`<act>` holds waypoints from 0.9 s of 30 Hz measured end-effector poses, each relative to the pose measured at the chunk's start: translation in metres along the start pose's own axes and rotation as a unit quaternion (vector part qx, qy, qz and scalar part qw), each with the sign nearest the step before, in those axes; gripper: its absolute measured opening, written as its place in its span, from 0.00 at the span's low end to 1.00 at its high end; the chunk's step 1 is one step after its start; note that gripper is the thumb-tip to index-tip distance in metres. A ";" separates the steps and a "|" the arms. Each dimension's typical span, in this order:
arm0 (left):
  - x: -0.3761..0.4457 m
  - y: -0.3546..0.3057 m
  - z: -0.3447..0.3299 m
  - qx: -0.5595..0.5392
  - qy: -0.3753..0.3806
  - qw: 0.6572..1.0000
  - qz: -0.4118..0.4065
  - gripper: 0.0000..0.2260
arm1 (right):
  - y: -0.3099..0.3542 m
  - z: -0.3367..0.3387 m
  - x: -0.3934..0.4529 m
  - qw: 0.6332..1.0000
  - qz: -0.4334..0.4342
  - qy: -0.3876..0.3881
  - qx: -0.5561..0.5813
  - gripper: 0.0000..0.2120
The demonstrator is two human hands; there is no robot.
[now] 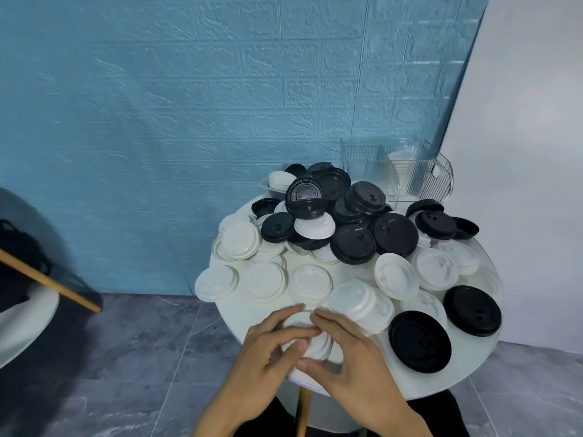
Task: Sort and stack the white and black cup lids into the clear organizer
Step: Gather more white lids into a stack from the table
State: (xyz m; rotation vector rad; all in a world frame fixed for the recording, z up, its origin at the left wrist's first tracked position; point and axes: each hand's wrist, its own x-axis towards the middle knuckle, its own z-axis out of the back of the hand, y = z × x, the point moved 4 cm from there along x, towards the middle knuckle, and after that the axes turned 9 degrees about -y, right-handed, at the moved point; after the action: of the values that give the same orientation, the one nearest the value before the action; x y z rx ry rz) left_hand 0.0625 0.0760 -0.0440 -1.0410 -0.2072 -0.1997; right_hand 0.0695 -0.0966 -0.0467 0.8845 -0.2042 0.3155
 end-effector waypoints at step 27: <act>0.014 0.003 0.075 0.024 -0.243 0.969 0.025 0.22 | -0.003 -0.003 0.002 1.000 -0.011 0.007 0.001 0.35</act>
State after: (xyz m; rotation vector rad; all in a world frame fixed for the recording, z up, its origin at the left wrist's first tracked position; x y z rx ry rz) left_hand 0.0711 0.1421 -0.0063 -1.0326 -0.6254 0.1103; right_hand 0.0728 -0.0957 -0.0498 0.8854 -0.1814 0.3012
